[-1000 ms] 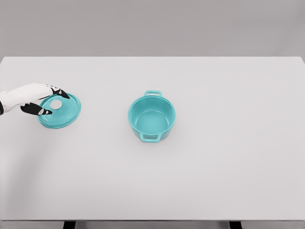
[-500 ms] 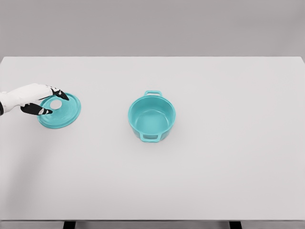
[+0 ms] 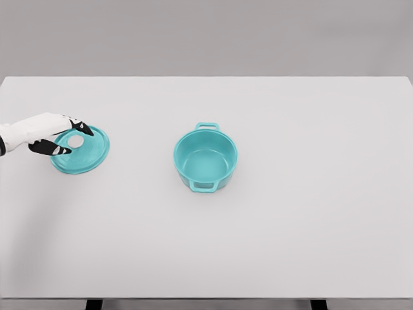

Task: Cover the pot with left arm

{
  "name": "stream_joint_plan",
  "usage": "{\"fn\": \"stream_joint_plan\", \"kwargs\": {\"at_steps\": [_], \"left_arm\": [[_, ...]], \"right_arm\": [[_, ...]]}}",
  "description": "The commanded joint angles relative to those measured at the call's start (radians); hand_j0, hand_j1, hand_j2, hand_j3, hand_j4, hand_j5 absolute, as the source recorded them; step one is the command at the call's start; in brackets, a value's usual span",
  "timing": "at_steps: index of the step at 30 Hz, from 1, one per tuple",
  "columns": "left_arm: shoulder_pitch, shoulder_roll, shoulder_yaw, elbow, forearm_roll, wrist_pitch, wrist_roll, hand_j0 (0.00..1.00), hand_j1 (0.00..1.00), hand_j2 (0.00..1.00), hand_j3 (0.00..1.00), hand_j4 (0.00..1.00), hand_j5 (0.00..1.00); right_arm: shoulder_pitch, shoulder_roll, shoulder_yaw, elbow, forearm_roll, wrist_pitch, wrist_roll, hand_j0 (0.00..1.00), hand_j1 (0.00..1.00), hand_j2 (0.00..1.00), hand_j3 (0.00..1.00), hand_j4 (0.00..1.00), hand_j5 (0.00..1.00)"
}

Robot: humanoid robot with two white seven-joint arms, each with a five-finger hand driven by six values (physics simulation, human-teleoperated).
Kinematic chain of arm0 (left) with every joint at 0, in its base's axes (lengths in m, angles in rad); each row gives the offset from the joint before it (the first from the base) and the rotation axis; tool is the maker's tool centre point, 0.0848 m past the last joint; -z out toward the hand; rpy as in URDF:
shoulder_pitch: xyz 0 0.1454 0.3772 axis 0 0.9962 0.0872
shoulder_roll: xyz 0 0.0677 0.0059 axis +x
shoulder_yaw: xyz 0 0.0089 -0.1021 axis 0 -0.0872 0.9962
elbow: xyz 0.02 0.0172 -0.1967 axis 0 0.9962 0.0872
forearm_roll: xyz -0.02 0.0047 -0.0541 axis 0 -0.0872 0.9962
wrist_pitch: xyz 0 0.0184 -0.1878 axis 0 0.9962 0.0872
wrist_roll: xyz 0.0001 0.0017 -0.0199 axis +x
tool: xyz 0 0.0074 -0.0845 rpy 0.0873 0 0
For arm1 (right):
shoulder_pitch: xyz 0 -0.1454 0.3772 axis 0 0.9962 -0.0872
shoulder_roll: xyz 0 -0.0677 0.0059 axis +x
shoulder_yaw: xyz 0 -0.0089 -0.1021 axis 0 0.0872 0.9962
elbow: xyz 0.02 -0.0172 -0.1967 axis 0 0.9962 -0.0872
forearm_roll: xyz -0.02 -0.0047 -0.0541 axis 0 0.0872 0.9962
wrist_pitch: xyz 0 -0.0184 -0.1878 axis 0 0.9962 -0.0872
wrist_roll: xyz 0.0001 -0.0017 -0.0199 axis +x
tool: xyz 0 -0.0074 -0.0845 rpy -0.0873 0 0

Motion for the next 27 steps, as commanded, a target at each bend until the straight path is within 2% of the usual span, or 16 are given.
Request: {"fn": "stream_joint_plan", "kwargs": {"at_steps": [1, 24, 27], "left_arm": [[0.000, -0.002, 0.001, 0.000, 0.006, 0.003, 0.000, 0.71, 0.71, 0.71, 0.71, 0.71, 0.71], [-0.002, -0.009, 0.001, 0.025, -0.003, 0.003, 0.000, 0.70, 0.70, 0.70, 0.70, 0.70, 0.70], [-0.002, -0.009, 0.001, 0.026, -0.003, 0.003, 0.000, 0.67, 0.67, 0.67, 0.67, 0.67, 0.67]], "right_arm": [[0.002, 0.000, 0.000, 0.001, 0.000, 0.000, 0.000, 1.00, 1.00, 1.00, 1.00, 1.00, 1.00], [0.002, 0.000, 0.000, 0.001, 0.000, 0.000, 0.000, 1.00, 1.00, 1.00, 1.00, 1.00, 1.00], [0.002, 0.000, 0.000, 0.001, 0.000, 0.000, 0.000, 1.00, 1.00, 1.00, 1.00, 1.00, 1.00]]}}
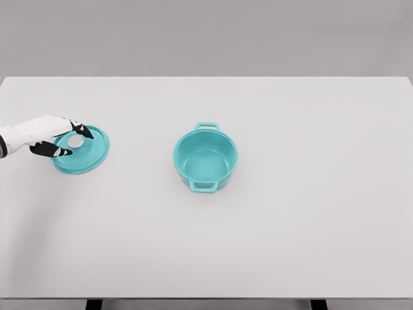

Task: Cover the pot with left arm

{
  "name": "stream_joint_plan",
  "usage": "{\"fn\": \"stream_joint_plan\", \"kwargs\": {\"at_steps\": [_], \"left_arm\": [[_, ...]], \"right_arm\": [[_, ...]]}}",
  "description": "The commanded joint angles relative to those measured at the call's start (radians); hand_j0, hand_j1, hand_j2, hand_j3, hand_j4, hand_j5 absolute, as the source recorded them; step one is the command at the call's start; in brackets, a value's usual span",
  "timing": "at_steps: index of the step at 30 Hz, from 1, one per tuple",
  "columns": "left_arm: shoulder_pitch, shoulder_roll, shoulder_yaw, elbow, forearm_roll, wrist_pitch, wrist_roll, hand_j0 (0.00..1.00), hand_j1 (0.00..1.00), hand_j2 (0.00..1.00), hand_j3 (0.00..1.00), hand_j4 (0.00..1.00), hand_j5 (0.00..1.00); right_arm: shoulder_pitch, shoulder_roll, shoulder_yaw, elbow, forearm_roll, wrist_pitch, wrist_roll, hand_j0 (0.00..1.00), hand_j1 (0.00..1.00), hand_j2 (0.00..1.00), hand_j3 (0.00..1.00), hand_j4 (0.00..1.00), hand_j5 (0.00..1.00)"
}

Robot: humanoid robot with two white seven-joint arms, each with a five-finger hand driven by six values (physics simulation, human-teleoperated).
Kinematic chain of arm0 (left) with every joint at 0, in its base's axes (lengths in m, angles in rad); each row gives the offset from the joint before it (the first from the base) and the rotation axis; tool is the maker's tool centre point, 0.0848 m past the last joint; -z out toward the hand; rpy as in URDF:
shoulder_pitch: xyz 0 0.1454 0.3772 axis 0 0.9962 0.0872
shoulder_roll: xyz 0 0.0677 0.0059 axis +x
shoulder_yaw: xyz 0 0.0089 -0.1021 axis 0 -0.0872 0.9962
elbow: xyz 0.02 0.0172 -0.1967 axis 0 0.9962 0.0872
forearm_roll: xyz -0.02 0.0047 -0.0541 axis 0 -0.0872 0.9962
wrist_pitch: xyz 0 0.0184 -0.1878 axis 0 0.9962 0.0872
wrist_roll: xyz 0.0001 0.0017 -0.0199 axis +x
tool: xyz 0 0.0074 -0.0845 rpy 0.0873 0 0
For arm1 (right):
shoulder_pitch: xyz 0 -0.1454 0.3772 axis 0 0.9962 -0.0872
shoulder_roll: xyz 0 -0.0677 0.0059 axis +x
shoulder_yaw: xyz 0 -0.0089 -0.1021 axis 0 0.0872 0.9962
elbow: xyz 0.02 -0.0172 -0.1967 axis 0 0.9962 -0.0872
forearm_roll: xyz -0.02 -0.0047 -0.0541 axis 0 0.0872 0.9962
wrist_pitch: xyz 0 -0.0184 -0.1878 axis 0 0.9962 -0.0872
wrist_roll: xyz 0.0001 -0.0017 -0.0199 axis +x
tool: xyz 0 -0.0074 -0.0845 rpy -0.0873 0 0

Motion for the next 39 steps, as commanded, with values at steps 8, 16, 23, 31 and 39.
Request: {"fn": "stream_joint_plan", "kwargs": {"at_steps": [8, 16, 23, 31, 39], "left_arm": [[0.000, -0.007, 0.002, 0.001, 0.001, 0.003, 0.000, 0.65, 0.65, 0.65, 0.65, 0.65, 0.65], [0.000, -0.007, 0.001, 0.001, 0.001, 0.003, 0.000, 0.62, 0.62, 0.62, 0.62, 0.62, 0.62], [0.000, -0.007, 0.002, 0.001, 0.001, 0.003, 0.000, 0.57, 0.57, 0.57, 0.57, 0.57, 0.57], [0.000, -0.005, 0.007, -0.001, 0.001, 0.003, 0.000, 0.55, 0.55, 0.55, 0.55, 0.55, 0.55], [-0.003, 0.004, 0.011, -0.008, 0.002, 0.003, 0.000, 0.55, 0.55, 0.55, 0.55, 0.55, 0.55]], "right_arm": [[0.000, 0.000, 0.000, 0.001, 0.000, 0.000, 0.000, 1.00, 1.00, 1.00, 1.00, 1.00, 1.00], [0.000, 0.000, 0.000, 0.001, 0.000, 0.000, 0.000, 1.00, 1.00, 1.00, 1.00, 1.00, 1.00], [0.000, 0.000, 0.000, -0.001, 0.000, 0.000, 0.000, 1.00, 1.00, 1.00, 1.00, 1.00, 1.00], [-0.002, 0.000, 0.000, 0.001, 0.000, 0.000, 0.000, 1.00, 1.00, 1.00, 1.00, 1.00, 1.00], [0.000, 0.000, 0.000, 0.001, 0.000, 0.000, 0.000, 1.00, 1.00, 1.00, 1.00, 1.00, 1.00]]}}
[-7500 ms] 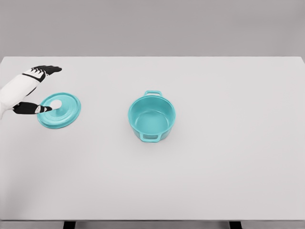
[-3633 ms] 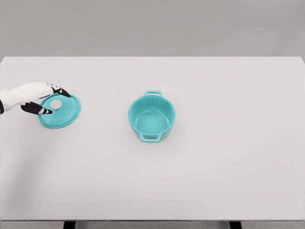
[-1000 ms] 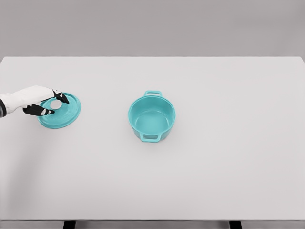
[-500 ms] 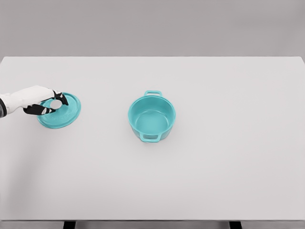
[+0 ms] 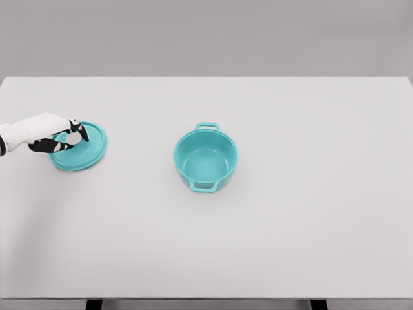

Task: Cover the pot with left arm

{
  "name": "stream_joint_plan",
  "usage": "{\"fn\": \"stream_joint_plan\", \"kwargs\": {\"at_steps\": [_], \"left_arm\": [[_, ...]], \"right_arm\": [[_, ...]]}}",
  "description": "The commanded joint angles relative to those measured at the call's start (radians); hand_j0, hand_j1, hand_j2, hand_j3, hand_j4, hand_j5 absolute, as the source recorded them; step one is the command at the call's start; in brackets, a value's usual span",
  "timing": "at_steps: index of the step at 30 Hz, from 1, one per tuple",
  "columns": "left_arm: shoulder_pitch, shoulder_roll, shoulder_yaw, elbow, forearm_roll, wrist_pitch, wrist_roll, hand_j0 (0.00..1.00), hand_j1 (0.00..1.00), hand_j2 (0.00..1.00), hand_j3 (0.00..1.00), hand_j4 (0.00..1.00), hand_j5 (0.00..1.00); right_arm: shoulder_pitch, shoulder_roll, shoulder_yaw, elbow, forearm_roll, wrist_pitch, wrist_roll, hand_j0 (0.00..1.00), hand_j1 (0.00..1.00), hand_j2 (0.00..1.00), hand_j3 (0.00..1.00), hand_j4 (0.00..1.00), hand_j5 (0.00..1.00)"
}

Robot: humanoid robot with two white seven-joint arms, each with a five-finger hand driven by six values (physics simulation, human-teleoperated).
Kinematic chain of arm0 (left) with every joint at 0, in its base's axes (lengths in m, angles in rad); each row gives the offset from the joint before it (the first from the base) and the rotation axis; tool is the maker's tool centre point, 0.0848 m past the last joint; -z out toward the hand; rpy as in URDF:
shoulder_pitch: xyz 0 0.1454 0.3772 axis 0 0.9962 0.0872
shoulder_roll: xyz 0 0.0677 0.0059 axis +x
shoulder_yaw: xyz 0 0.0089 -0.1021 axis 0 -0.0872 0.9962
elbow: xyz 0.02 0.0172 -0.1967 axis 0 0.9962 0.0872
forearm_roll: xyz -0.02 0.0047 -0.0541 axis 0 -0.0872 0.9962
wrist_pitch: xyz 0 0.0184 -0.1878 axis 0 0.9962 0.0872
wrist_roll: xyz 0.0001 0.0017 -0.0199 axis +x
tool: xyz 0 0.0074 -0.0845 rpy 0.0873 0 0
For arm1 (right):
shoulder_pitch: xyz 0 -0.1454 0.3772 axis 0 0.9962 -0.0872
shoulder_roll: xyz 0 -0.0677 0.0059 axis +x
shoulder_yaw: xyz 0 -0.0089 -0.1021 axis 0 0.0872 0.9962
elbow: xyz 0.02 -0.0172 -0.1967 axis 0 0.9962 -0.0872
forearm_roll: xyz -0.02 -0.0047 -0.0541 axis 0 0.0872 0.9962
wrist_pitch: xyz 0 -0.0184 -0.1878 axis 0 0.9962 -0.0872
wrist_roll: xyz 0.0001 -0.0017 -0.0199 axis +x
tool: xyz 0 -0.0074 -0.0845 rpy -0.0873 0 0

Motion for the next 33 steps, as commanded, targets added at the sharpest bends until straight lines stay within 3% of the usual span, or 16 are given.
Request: {"fn": "stream_joint_plan", "kwargs": {"at_steps": [1, 20, 33], "left_arm": [[0.000, 0.003, 0.001, -0.002, 0.008, 0.003, 0.000, 0.55, 0.55, 0.55, 0.55, 0.55, 0.55], [-0.006, 0.007, 0.003, -0.060, 0.025, 0.003, 0.000, 0.52, 0.52, 0.52, 0.52, 0.52, 0.52], [0.000, 0.023, 0.003, -0.146, 0.042, 0.003, 0.000, 0.52, 0.52, 0.52, 0.52, 0.52, 0.52]], "right_arm": [[0.000, 0.000, 0.000, 0.001, 0.000, 0.000, 0.000, 1.00, 1.00, 1.00, 1.00, 1.00, 1.00], [0.000, 0.000, 0.000, 0.001, 0.000, 0.000, 0.000, 1.00, 1.00, 1.00, 1.00, 1.00, 1.00], [-0.002, 0.000, 0.000, -0.001, 0.000, 0.000, 0.000, 1.00, 1.00, 1.00, 1.00, 1.00, 1.00]]}}
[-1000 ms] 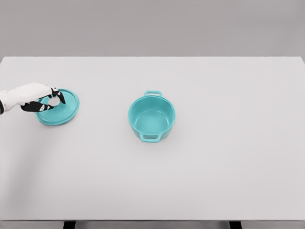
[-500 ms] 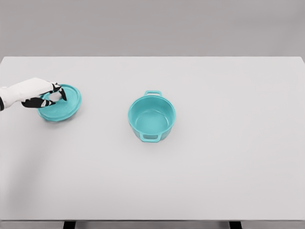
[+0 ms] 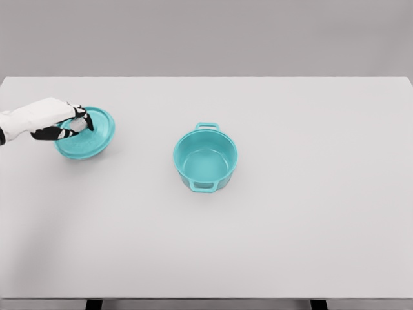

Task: Cover the pot with left arm

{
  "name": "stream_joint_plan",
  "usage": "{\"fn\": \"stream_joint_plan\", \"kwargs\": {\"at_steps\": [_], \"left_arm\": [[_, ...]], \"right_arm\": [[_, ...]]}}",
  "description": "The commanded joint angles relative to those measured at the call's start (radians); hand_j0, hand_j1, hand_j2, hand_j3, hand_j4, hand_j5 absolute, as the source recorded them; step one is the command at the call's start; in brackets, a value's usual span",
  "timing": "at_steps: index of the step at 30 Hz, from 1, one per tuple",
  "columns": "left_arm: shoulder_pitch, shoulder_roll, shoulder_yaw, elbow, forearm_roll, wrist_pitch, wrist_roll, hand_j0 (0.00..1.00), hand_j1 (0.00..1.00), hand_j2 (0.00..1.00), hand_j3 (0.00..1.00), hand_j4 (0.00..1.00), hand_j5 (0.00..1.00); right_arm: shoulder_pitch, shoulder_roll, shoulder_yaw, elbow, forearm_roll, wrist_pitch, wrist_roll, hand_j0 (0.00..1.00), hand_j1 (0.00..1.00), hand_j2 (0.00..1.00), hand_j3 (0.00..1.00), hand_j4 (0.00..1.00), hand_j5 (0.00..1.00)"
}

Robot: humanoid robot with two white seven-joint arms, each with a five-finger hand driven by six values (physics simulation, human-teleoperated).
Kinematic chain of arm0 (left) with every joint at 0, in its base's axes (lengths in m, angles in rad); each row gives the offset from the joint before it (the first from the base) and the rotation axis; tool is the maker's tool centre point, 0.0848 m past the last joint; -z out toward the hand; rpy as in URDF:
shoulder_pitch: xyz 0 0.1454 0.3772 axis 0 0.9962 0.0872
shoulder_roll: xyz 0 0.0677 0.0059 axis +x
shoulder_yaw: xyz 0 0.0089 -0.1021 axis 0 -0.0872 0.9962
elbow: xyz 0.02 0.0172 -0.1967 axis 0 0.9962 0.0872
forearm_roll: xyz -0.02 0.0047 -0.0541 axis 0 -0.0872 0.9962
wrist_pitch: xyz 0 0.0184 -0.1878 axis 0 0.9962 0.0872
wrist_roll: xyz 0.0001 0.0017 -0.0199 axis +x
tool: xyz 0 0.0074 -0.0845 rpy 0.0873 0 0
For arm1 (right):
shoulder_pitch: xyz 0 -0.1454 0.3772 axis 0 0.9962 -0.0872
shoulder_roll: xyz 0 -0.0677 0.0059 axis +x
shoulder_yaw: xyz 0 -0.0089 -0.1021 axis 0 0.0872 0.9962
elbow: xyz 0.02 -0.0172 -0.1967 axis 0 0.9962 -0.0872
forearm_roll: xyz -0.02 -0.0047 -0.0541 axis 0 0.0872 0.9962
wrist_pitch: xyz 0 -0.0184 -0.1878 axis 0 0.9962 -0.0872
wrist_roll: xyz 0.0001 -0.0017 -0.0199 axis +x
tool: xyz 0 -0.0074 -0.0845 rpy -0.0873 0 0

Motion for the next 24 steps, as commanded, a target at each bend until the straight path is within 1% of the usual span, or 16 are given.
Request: {"fn": "stream_joint_plan", "kwargs": {"at_steps": [1, 3, 6, 11, 24], "left_arm": [[0.000, 0.001, 0.000, -0.016, 0.008, 0.003, 0.000, 0.52, 0.52, 0.52, 0.52, 0.52, 0.52], [0.002, 0.003, 0.000, -0.047, 0.022, 0.003, 0.000, 0.52, 0.52, 0.52, 0.52, 0.52, 0.52], [0.002, 0.003, 0.000, -0.059, 0.023, 0.003, 0.000, 0.52, 0.52, 0.52, 0.52, 0.52, 0.52], [0.003, 0.009, -0.002, -0.105, 0.034, 0.003, 0.000, 0.52, 0.52, 0.52, 0.52, 0.52, 0.52], [0.006, 0.007, -0.008, -0.210, 0.034, 0.003, 0.000, 0.52, 0.52, 0.52, 0.52, 0.52, 0.52]], "right_arm": [[0.000, 0.000, 0.000, -0.001, 0.000, 0.000, 0.000, 1.00, 1.00, 1.00, 1.00, 1.00, 1.00], [0.000, 0.000, 0.000, 0.001, 0.000, 0.000, 0.000, 1.00, 1.00, 1.00, 1.00, 1.00, 1.00], [0.000, 0.000, 0.000, -0.001, 0.000, 0.000, 0.000, 1.00, 1.00, 1.00, 1.00, 1.00, 1.00], [-0.002, 0.000, 0.000, 0.001, 0.000, 0.000, 0.000, 1.00, 1.00, 1.00, 1.00, 1.00, 1.00], [-0.002, 0.000, 0.000, 0.001, 0.000, 0.000, 0.000, 1.00, 1.00, 1.00, 1.00, 1.00, 1.00]]}}
